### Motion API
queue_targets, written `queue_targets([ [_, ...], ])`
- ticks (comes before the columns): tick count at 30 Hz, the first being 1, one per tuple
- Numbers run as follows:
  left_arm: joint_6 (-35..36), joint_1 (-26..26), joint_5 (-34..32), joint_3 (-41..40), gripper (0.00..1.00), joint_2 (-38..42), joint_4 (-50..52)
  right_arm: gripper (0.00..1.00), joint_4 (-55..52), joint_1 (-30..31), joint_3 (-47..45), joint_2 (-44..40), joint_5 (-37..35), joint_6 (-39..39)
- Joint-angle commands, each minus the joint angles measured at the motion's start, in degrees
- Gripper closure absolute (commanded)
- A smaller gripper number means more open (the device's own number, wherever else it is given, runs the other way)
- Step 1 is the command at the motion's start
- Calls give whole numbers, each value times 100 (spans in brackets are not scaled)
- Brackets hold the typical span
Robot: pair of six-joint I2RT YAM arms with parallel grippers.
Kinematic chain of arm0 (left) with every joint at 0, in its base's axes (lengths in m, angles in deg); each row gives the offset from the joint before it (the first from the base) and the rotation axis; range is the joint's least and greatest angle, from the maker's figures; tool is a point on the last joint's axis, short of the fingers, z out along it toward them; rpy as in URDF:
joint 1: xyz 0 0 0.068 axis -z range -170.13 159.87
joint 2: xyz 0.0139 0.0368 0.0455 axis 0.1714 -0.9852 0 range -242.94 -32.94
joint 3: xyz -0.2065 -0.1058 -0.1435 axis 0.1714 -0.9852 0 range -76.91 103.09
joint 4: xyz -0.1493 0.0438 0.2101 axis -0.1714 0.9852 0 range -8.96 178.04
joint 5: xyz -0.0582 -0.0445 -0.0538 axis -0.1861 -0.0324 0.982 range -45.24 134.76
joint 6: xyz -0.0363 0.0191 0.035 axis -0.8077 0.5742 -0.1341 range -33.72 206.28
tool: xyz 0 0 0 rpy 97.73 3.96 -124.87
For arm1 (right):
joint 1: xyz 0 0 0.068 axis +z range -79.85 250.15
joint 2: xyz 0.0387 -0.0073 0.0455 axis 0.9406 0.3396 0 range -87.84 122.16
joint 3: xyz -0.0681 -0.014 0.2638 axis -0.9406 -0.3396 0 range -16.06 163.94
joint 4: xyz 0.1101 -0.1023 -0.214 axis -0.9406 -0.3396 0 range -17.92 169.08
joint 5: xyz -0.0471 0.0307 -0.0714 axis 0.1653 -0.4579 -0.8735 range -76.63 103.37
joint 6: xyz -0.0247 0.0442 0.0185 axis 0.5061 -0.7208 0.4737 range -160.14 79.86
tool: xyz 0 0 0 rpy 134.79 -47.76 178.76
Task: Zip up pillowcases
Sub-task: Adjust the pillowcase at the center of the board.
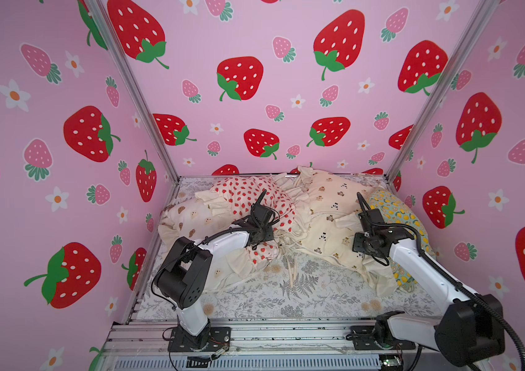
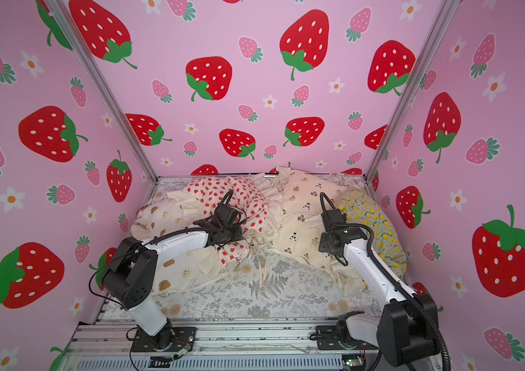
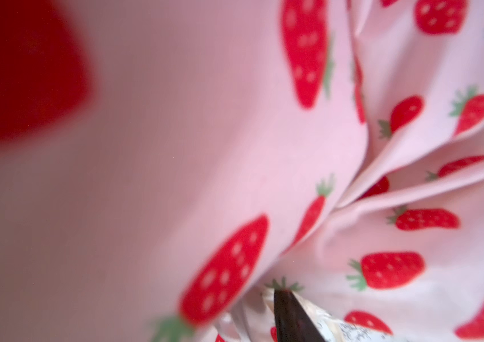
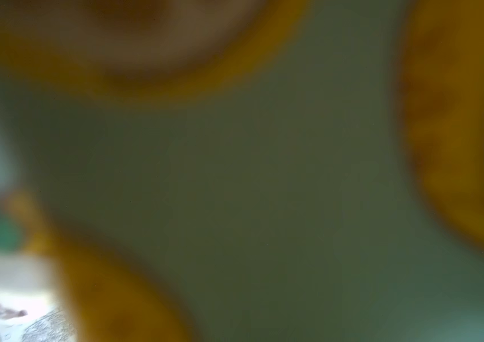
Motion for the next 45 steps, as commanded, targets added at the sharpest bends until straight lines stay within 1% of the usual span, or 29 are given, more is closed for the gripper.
queue_targets([
  [1,30,317,454,104,49,408,170,30,-211,210,295,-337,120,-62],
  [4,-43,738,252,299,45,756,114,25,-313,335,360,-556,276,-112],
  [6,-41,945,178,614,40,721,81,24,-330,351,397,-608,435,-154],
  [9,62,1032,157,1404,33,206,304,21,-259,379,388,-673,627,-212],
  [10,151,1051,29,1688,28,-20,413,20,-127,379,364,-692,653,-211],
  [11,242,1091,-278,1945,23,-253,627,19,-83,378,368,-689,653,-219],
  [13,297,1095,-853,2483,20,-655,1191,17,-113,379,438,-650,699,-197],
  [14,334,1086,-1034,2641,18,-813,1333,17,-130,379,475,-632,738,-199],
  [16,430,1077,-1327,2840,18,-1073,1427,16,-67,379,457,-653,834,-197],
  [19,560,1058,-1562,3497,18,-1698,1984,16,16,379,446,-662,897,-186],
  [21,622,1058,-1626,3786,22,-2012,2126,16,33,376,451,-636,915,-167],
  [24,616,1056,-1920,3912,31,-2269,2212,16,27,404,491,-579,973,-87],
  [26,590,1027,-2216,3812,41,-2262,2282,16,40,506,520,-532,1003,-91],
  [28,544,937,-2327,3521,48,-2123,2300,13,13,736,624,-384,976,-157],
  [33,386,681,-2293,2080,69,-1271,1848,8,41,1584,931,330,480,-569],
  [36,344,526,-2268,1443,69,-866,1766,7,36,1918,1202,936,185,-879],
  [39,326,360,-2171,974,69,-531,1711,5,-173,2247,1719,1500,-199,-1282],
  [41,363,294,-2123,737,69,-341,1636,3,-213,2366,1909,1801,-451,-1568],
  [44,332,204,-2114,527,70,-142,1695,2,-128,2514,2104,2128,-355,-1793],
  [45,319,161,-2045,436,70,-67,1648,0,-196,2564,2195,2234,-459,-1901],
])
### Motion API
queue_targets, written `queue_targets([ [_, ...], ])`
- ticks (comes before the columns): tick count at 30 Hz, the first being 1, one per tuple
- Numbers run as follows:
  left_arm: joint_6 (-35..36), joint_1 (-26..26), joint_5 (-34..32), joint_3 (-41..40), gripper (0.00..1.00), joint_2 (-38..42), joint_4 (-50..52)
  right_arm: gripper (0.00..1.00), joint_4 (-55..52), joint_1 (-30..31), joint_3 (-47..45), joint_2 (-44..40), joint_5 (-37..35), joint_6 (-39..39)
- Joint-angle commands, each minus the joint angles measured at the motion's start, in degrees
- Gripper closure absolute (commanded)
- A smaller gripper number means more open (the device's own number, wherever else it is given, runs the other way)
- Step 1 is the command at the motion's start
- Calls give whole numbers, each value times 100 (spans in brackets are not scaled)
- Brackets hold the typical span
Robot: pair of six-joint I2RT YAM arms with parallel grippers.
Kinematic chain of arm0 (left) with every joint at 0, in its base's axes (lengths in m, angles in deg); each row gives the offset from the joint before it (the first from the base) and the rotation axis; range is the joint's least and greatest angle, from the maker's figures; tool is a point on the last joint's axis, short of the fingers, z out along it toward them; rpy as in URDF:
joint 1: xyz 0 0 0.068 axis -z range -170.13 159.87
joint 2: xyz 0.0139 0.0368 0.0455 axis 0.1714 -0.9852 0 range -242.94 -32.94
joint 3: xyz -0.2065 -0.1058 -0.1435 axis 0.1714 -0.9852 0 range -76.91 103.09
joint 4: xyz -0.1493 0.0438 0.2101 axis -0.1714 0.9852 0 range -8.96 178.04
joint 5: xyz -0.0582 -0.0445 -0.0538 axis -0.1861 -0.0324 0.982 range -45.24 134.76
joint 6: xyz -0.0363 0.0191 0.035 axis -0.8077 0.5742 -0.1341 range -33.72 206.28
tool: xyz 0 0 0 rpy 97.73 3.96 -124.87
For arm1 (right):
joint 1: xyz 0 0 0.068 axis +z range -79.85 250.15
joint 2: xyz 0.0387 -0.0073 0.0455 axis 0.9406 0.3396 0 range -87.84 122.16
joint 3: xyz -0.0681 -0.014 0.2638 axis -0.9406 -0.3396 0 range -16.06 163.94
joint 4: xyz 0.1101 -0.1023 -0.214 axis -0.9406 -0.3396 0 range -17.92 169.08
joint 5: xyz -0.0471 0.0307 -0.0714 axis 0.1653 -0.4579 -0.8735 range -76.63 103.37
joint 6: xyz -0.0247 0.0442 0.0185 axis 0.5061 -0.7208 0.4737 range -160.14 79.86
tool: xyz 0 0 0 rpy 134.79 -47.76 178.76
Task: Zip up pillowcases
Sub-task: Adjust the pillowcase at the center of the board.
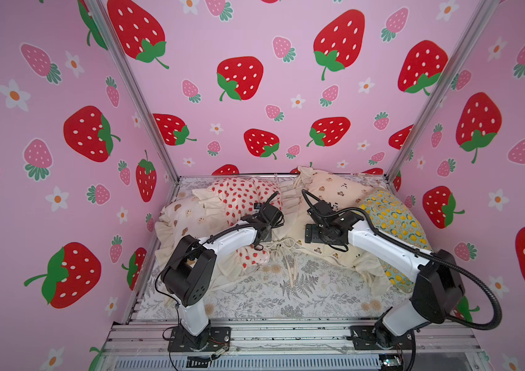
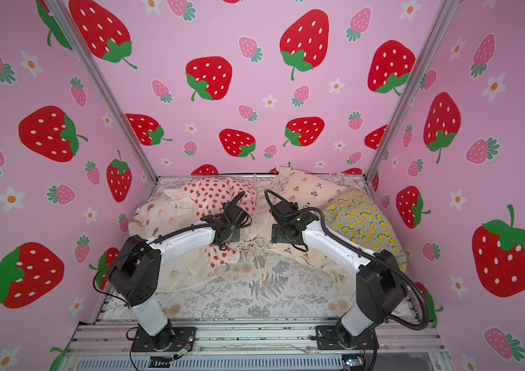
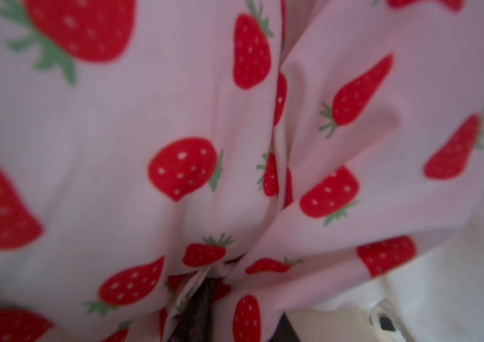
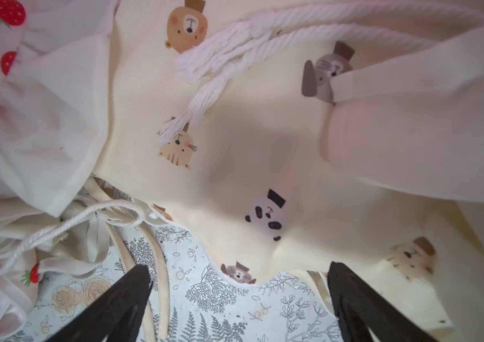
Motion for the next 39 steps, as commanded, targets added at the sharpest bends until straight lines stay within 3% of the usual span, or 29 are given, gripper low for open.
queue_targets([
  [1,-139,-135,-34,-239,70,251,119,0,-215,79,229,256,-362,-663],
  [6,-142,-154,209,-469,69,604,-120,10,-66,-79,139,451,-845,-855],
  [15,-274,-64,797,-385,67,550,-439,25,75,-265,446,1310,-1041,-733],
  [27,-154,24,1145,-56,52,847,-265,89,425,-599,157,909,-839,-89],
  [33,-32,427,1147,506,38,1161,25,96,457,-762,-76,284,-704,189],
  [39,-10,780,1585,1005,37,826,-512,100,525,-901,-189,-334,-554,465],
])
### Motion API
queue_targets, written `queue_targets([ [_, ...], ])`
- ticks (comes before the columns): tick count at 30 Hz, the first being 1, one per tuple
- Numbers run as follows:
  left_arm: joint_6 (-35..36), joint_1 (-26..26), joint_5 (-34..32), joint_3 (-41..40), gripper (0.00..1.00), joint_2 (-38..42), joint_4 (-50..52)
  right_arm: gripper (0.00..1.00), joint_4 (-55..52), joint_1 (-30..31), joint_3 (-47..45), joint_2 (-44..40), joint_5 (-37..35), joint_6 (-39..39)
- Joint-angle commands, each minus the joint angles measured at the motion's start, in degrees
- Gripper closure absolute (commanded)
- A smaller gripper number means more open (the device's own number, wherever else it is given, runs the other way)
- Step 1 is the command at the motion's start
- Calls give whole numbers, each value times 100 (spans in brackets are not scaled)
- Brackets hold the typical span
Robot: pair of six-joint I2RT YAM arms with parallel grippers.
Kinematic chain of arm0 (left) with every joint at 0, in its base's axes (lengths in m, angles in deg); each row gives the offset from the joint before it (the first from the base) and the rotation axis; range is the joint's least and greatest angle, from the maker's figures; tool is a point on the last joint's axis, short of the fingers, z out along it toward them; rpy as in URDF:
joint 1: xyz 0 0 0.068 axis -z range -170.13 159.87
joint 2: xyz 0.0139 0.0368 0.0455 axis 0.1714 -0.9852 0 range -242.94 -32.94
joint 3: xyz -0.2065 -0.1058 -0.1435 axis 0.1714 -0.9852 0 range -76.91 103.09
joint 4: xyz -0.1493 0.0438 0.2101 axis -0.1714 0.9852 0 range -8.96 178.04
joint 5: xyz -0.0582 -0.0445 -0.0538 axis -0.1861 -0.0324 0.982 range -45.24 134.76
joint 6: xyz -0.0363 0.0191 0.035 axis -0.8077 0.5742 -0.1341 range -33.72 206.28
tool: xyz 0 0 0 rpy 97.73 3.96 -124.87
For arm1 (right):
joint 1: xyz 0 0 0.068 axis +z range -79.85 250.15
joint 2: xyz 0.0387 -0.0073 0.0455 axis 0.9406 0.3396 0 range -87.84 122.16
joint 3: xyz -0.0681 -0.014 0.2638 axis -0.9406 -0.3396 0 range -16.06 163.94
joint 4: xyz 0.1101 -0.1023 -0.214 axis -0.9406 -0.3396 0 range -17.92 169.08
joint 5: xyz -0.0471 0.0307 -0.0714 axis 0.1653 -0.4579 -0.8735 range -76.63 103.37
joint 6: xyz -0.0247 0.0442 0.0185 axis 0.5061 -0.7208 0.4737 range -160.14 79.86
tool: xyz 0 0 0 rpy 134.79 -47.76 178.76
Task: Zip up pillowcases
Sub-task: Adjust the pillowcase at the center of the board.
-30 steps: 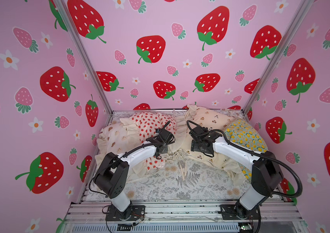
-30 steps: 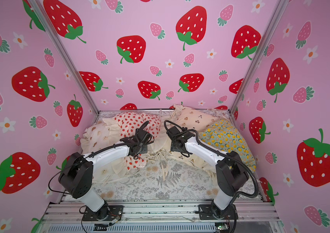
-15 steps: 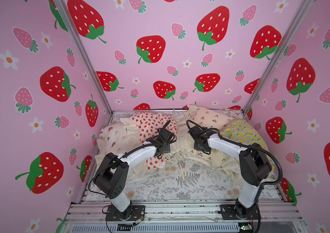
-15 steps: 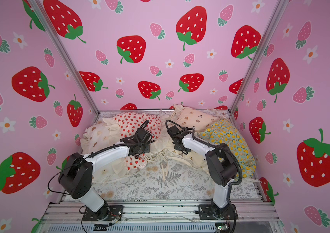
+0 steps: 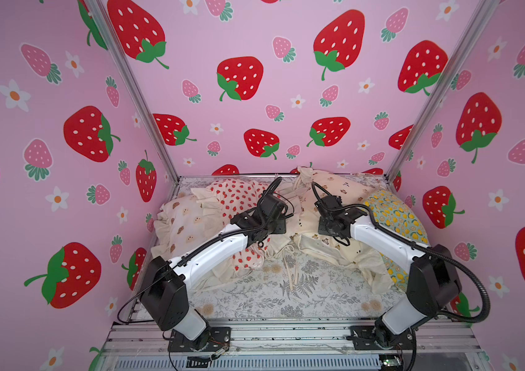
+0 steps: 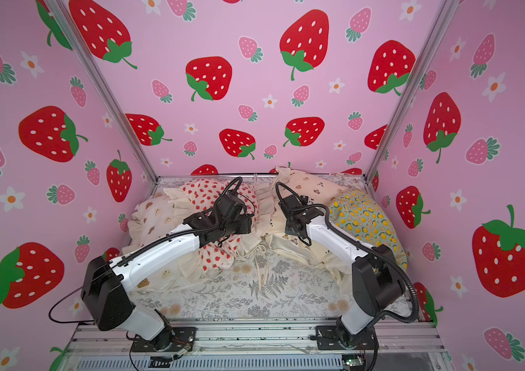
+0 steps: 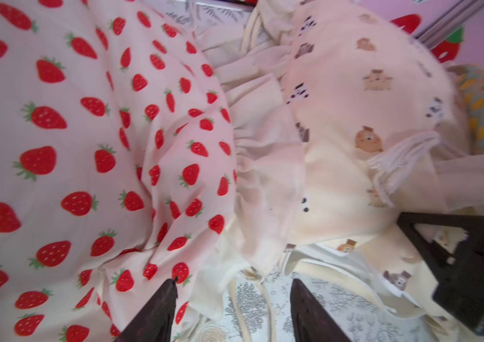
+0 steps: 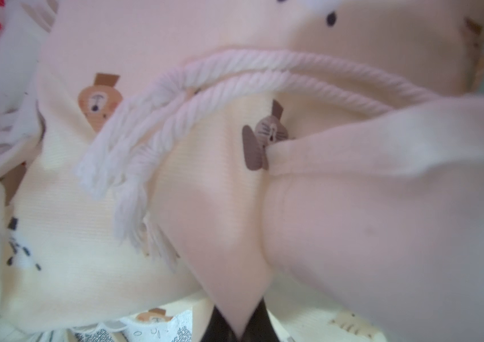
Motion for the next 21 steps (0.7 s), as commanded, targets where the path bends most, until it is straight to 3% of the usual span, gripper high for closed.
queue_targets([
  [1,15,105,449,352,40,-433,-293,100,-14,-115,-36,-354,-36,168],
  [6,-358,11,506,331,46,-1043,-714,100,-12,-210,12,-677,140,472],
  [13,-616,-513,460,-274,51,-1152,-1022,100,147,-465,-39,-1311,684,587],
  [21,-405,-948,711,-518,53,-1415,-1008,100,194,-602,151,-1867,1187,628],
])
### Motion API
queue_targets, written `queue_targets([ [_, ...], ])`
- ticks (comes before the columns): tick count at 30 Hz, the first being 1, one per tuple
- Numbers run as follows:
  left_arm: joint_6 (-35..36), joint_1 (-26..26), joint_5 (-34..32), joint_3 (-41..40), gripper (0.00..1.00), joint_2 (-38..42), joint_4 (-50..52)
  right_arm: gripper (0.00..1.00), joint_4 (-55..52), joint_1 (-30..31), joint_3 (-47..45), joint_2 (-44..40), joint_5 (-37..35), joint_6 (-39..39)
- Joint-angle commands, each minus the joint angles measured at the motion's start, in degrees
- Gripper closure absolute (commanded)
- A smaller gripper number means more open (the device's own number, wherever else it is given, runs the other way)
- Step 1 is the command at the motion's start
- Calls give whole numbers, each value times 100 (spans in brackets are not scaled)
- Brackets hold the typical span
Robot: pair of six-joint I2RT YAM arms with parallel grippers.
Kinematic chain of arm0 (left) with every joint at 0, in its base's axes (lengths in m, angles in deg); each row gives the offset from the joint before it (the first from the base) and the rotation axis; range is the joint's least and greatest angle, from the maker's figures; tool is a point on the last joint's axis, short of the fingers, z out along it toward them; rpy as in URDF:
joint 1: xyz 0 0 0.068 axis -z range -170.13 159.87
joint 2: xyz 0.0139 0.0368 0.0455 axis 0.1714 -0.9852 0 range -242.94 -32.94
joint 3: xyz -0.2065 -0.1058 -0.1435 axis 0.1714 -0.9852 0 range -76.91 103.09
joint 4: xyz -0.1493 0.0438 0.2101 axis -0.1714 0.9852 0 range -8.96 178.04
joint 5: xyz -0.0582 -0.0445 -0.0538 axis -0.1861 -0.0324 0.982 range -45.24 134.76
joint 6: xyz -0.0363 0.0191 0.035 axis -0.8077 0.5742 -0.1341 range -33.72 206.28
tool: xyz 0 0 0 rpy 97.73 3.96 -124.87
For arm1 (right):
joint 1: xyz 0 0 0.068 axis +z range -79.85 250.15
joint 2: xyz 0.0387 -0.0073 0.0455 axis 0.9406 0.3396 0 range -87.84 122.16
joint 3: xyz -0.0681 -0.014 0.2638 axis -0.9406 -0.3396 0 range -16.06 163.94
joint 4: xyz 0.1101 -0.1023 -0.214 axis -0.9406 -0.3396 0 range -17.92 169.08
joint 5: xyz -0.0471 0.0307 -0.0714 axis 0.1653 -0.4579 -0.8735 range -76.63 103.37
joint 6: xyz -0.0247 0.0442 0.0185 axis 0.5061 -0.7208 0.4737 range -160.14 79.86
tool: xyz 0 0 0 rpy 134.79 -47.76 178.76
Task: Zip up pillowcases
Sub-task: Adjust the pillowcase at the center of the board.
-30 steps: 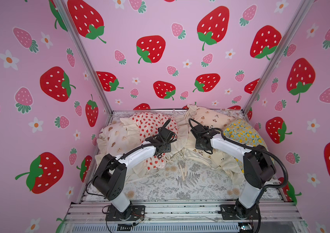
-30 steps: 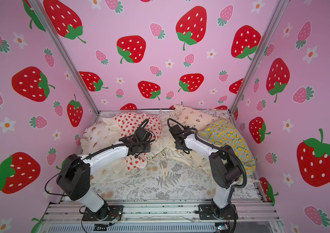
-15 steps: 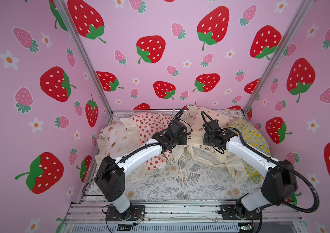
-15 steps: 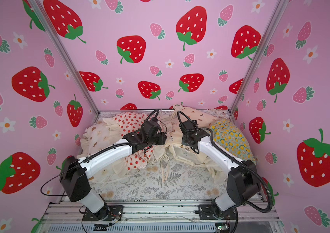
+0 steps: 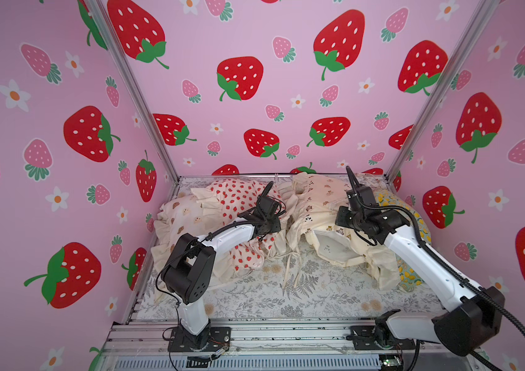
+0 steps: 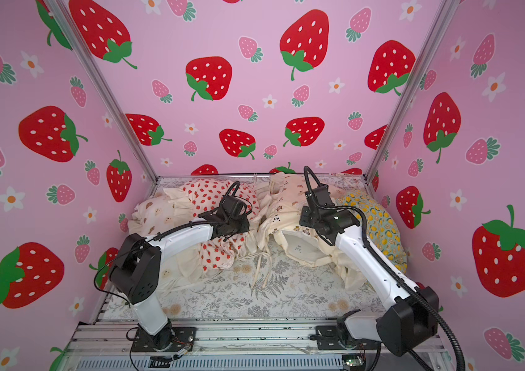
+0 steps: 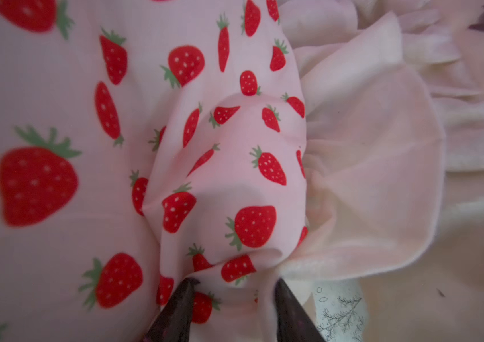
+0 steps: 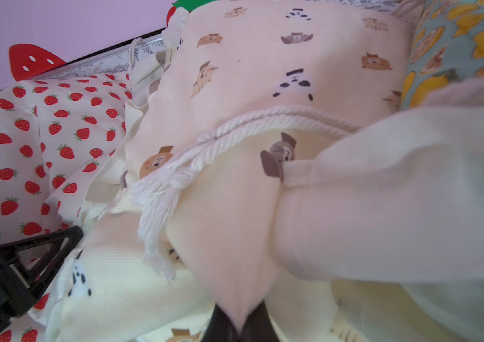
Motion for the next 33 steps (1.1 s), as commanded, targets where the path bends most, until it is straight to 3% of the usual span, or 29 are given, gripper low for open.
queue_targets([
  [1,121,-45,23,8,53,-118,88,100,227,-35,184,-348,293,36],
  [5,76,-178,544,-55,50,119,22,100,665,-77,72,-538,711,70],
  [13,-52,-243,846,-449,39,1886,445,100,1180,-122,-155,-372,1230,15],
  [16,-315,-300,1133,-570,35,2332,681,100,1491,-122,-261,-280,1516,-6],
  [20,-1047,-194,1866,-1041,29,2770,82,100,1543,-119,-283,-205,1601,-14],
  [24,-1495,32,2270,-1202,27,2735,-524,100,1610,-117,-397,-229,1638,-57],
  [33,-1959,210,2314,-1304,26,2070,-1703,100,1645,-122,-543,-317,1791,-110],
])
